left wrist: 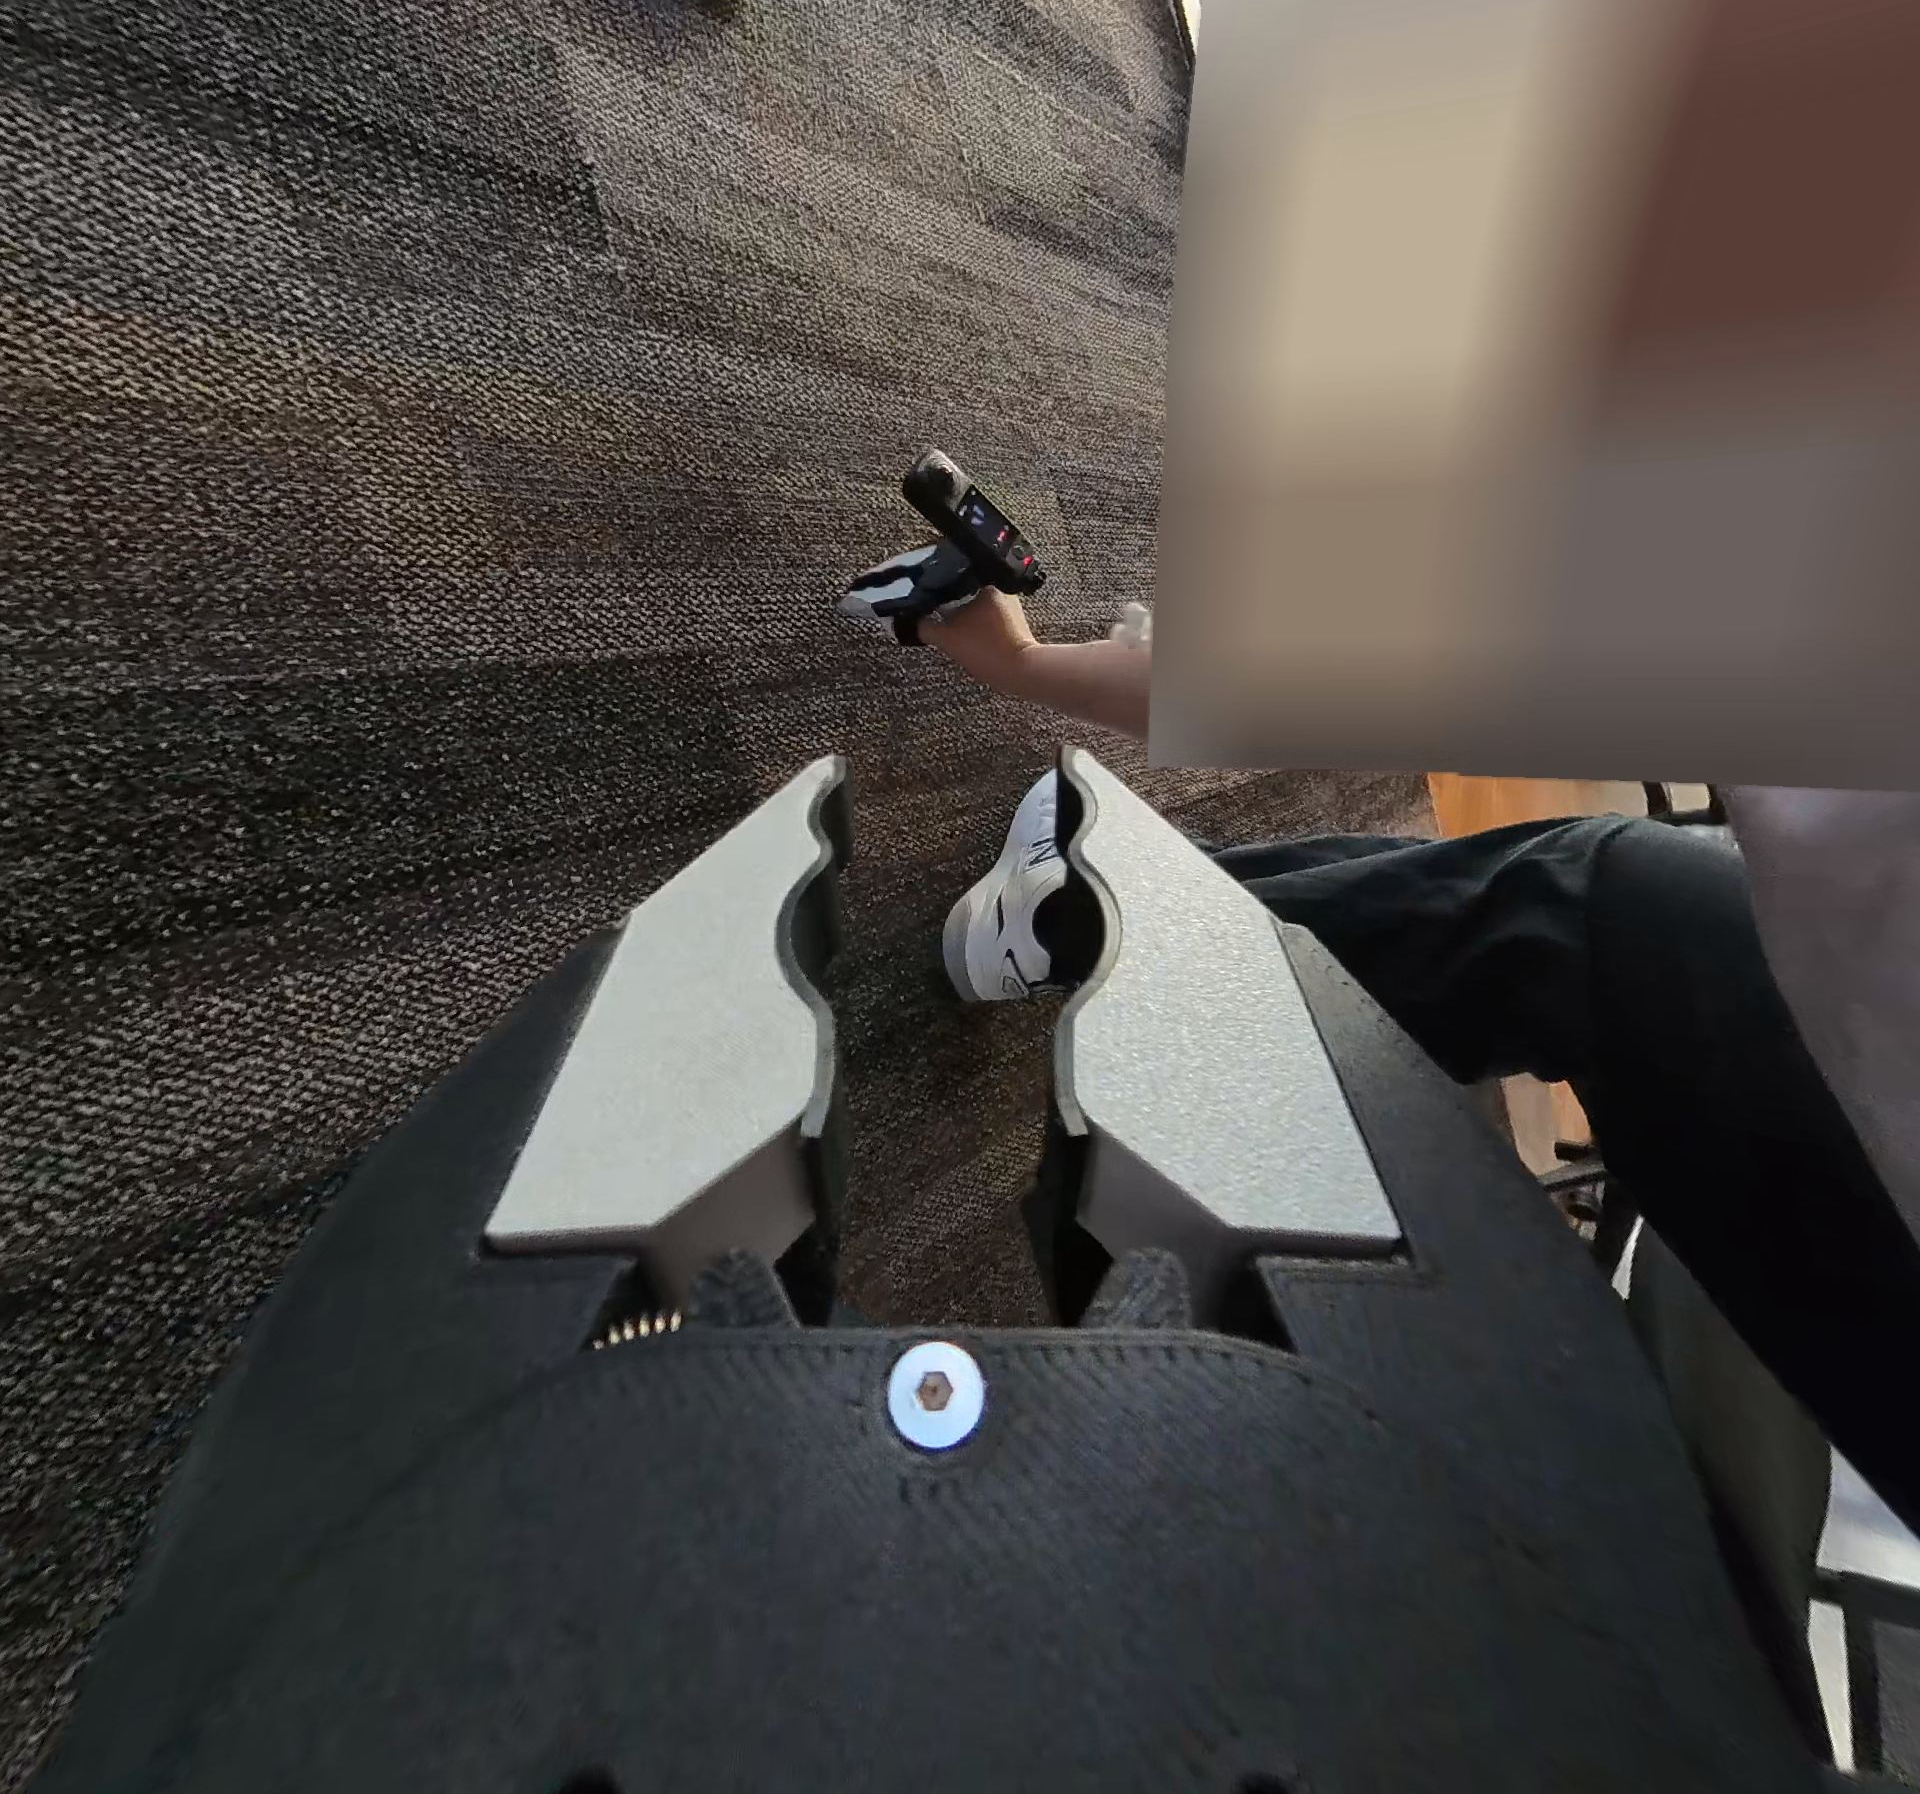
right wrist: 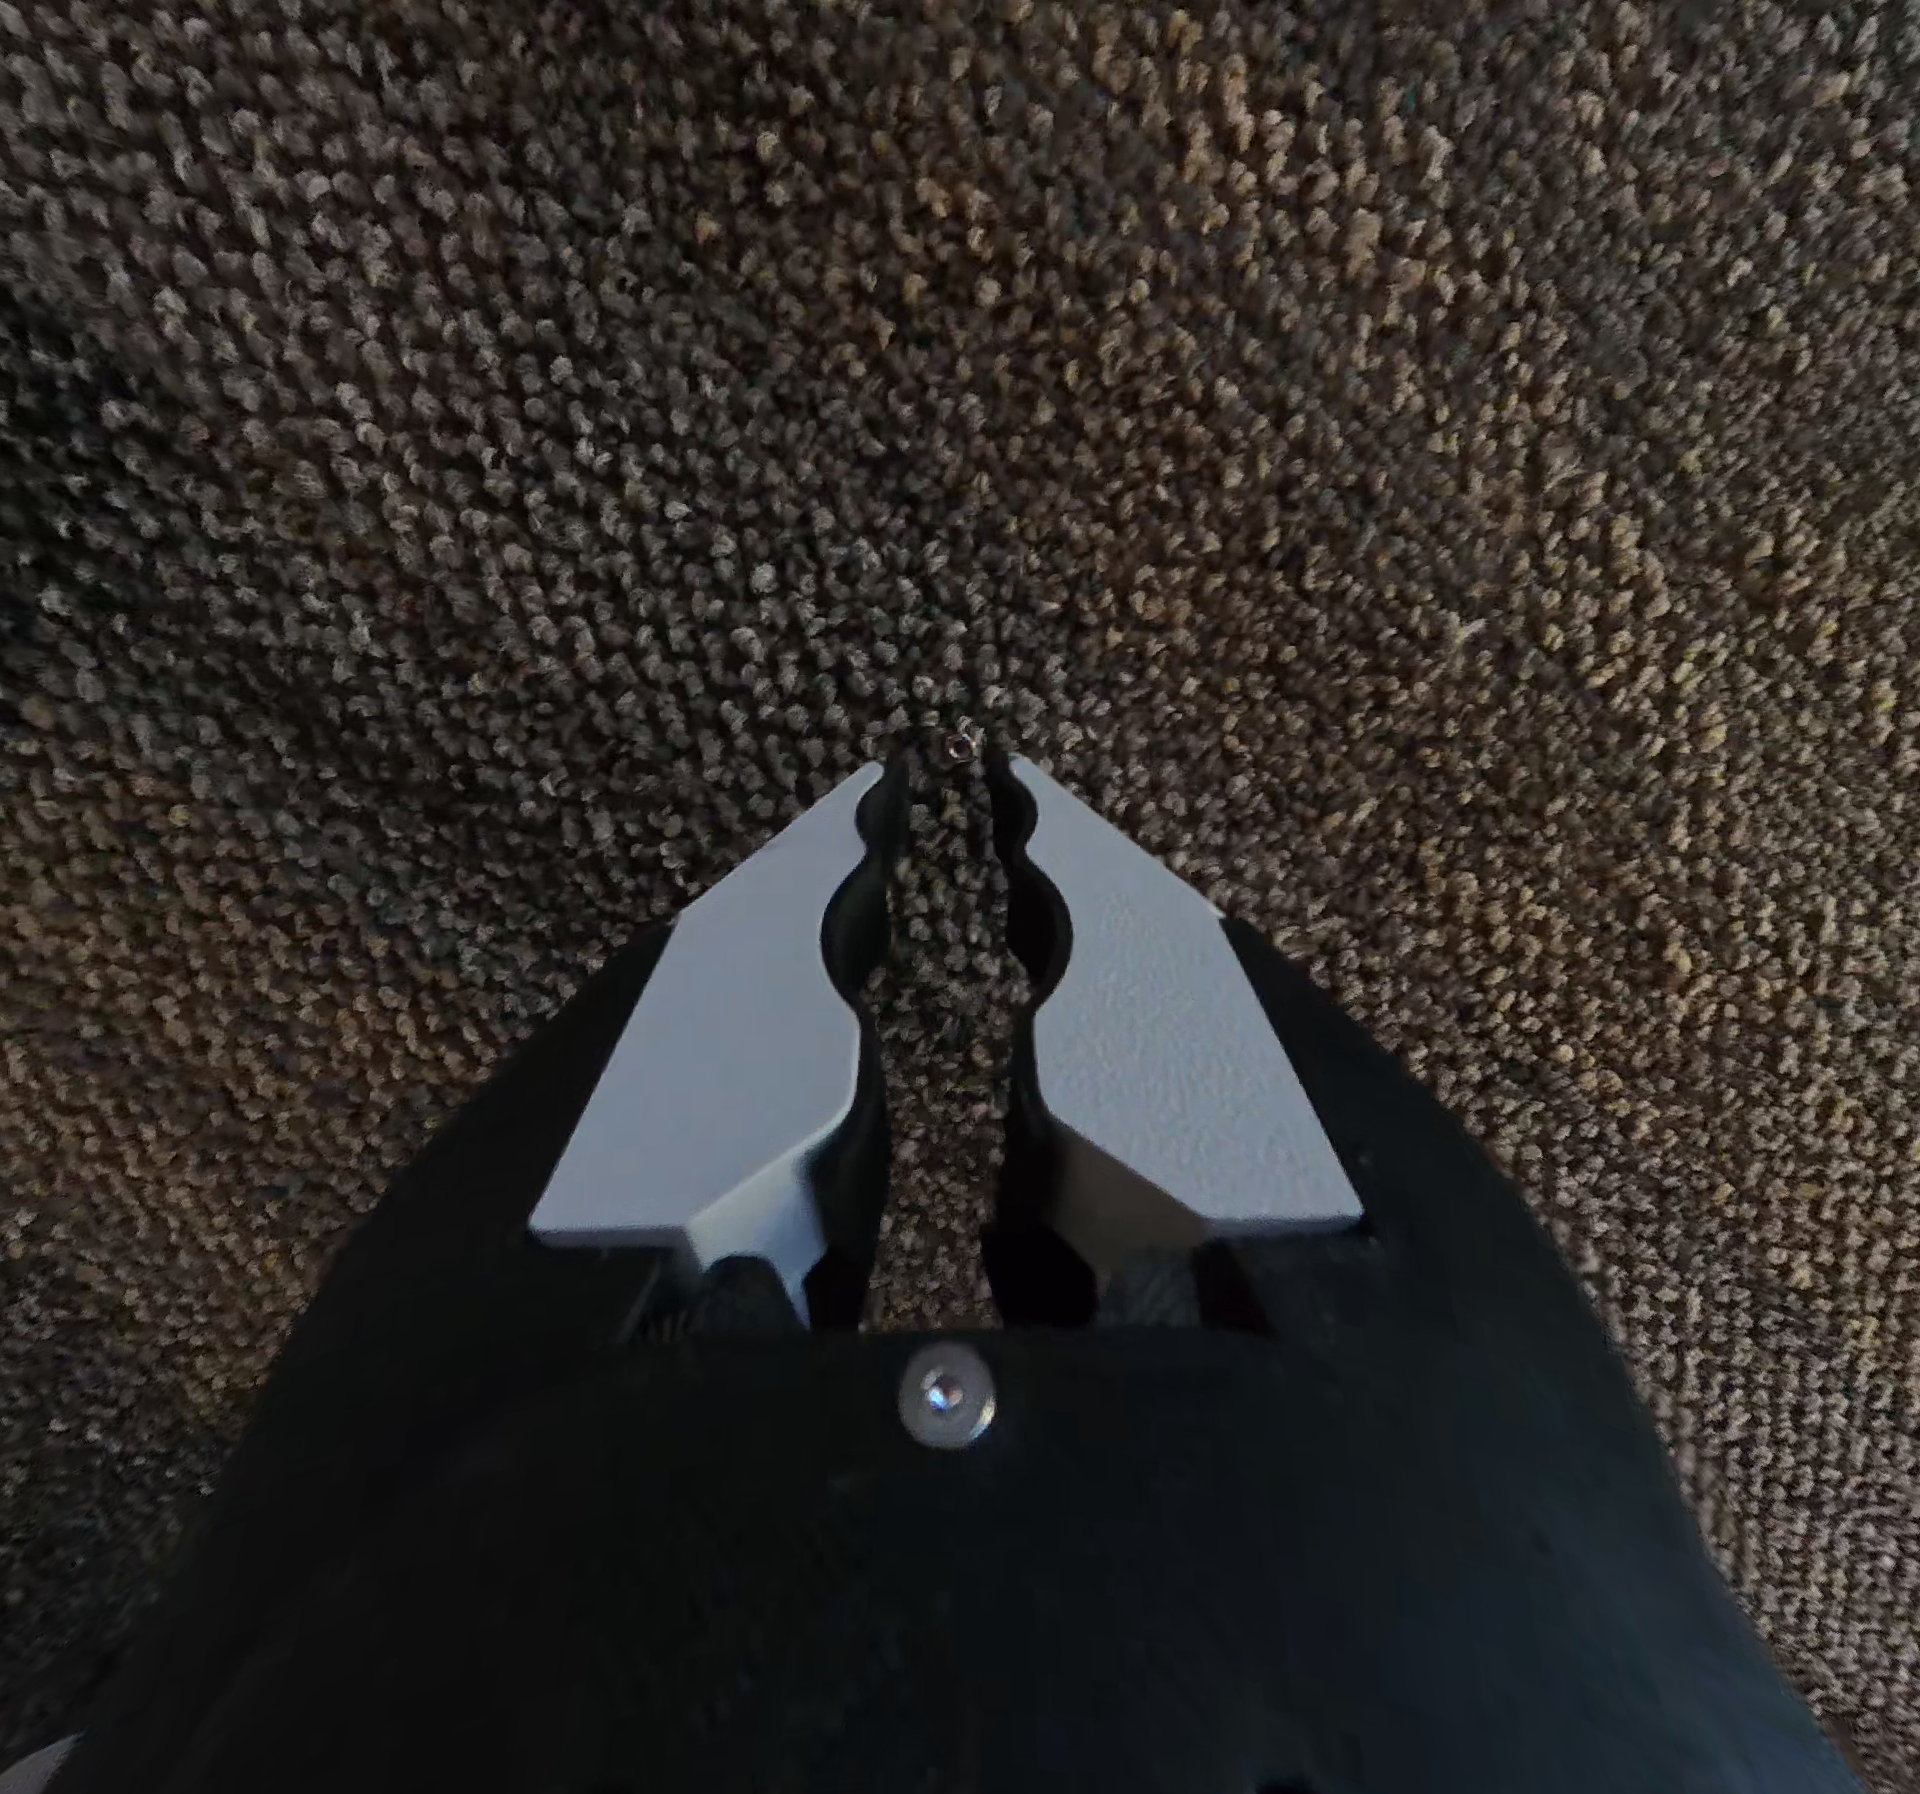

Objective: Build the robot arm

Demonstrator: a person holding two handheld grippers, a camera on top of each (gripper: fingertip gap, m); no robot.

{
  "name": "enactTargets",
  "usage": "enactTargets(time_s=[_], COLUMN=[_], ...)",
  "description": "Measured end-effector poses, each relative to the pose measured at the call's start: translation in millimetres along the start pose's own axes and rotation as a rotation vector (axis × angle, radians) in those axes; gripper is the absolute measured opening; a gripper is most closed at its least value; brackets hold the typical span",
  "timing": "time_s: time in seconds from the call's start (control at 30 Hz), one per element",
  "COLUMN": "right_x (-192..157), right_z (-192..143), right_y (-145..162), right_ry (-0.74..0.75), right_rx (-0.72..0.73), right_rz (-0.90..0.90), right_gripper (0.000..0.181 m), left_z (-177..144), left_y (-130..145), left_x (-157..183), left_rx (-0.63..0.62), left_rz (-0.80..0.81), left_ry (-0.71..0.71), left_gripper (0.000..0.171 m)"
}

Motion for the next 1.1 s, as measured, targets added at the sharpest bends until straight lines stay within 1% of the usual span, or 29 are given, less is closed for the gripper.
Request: enactTargets(time_s=[0.07, 0.27, 0.3, 0.33, 0.43, 0.47, 0.53, 0.6, 0.67, 0.7, 0.77, 0.8, 0.87, 0.97, 1.03, 1.1], right_x=[2, 4, 4, 2, 0, -2, -5, -12, -18, -20, -18, -13, 4, 42, 73, 109], right_z=[2, 4, 4, 4, 2, -2, -20, -52, -105, -139, -222, -267, -364, -513, -608, -694], right_y=[1, -1, -1, -2, -5, -10, -29, -62, -114, -145, -213, -248, -317, -412, -463, -504], right_ry=[-0.002, -0.020, -0.026, -0.042, -0.048, -0.056, -0.064, -0.087, -0.116, -0.128, -0.152, -0.150, -0.140, -0.101, -0.080, -0.031], right_rx=[-0.022, -0.031, -0.034, -0.040, -0.057, -0.043, 0.027, 0.134, 0.279, 0.356, 0.503, 0.569, 0.672, 0.757, 0.802, 0.865], right_rz=[0.003, 0.009, 0.002, -0.007, -0.038, -0.046, -0.070, -0.094, -0.121, -0.127, -0.134, -0.147, -0.177, -0.179, -0.132, -0.089], right_gripper=[0.016, 0.014, 0.012, 0.004, 0.004, 0.005, 0.004, 0.005, 0.004, 0.004, 0.005, 0.005, 0.005, 0.005, 0.005, 0.004], left_z=[5, 16, 18, 19, 24, 25, 25, 24, 25, 26, 30, 33, 40, 47, 47, 45], left_y=[0, 2, 2, 2, -2, -5, -13, -25, -46, -60, -96, -119, -174, -272, -330, -380], left_x=[2, 7, 8, 9, 15, 17, 24, 33, 48, 58, 86, 104, 146, 233, 295, 348], left_rx=[-0.016, -0.056, -0.060, -0.064, -0.075, -0.078, -0.079, -0.071, -0.050, -0.040, -0.032, -0.029, -0.029, -0.009, -0.013, 0.000], left_rz=[0.010, 0.012, 0.010, 0.010, 0.022, 0.029, 0.048, 0.070, 0.065, 0.058, 0.080, 0.105, 0.161, 0.210, 0.240, 0.302], left_ry=[0.012, 0.036, 0.038, 0.040, 0.048, 0.049, 0.046, 0.033, 0.034, 0.042, 0.054, 0.063, 0.078, 0.133, 0.159, 0.156], left_gripper=[0.038, 0.037, 0.037, 0.037, 0.037, 0.037, 0.037, 0.036, 0.036, 0.036, 0.035, 0.035, 0.034, 0.033, 0.035, 0.042])
Point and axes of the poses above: each gripper's, where its closed fingertips meet, z out along the fingers, y out of its underside, x = y × z across the jaws, the point moved 4 cm from there along -z, back along the fingers, and after that the axes turned 15 degrees about x, right-handed, at the moved point
